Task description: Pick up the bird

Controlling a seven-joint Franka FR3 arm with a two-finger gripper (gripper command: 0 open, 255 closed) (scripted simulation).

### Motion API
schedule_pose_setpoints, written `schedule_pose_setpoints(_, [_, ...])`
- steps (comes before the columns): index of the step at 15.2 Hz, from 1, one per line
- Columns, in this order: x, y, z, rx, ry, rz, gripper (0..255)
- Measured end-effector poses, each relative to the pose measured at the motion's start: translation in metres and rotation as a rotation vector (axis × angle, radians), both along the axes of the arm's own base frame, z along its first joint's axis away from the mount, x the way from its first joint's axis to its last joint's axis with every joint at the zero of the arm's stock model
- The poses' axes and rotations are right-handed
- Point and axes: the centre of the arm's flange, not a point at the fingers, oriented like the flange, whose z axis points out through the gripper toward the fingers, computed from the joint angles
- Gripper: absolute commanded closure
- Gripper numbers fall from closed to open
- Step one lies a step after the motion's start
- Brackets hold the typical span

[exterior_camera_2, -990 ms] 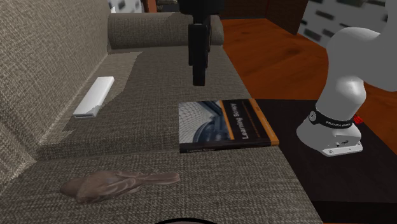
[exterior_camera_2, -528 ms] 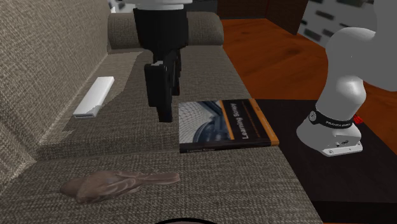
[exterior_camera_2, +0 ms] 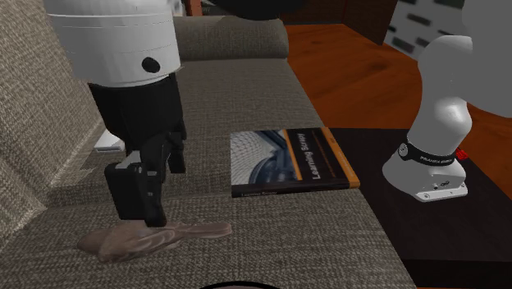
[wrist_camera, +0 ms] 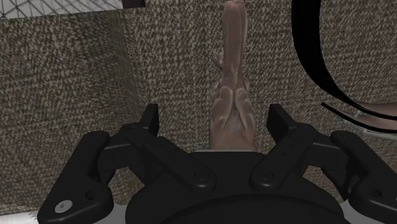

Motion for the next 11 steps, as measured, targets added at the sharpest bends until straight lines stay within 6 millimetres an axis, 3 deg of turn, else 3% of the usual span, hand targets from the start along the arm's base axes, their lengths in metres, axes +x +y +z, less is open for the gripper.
schedule_pose_setpoints(4, [0.024,0.031,-0.016,-0.002,-0.003,0.021,0])
schedule_pose_setpoints(11, [0.025,0.033,-0.051,-0.003,-0.003,0.023,0])
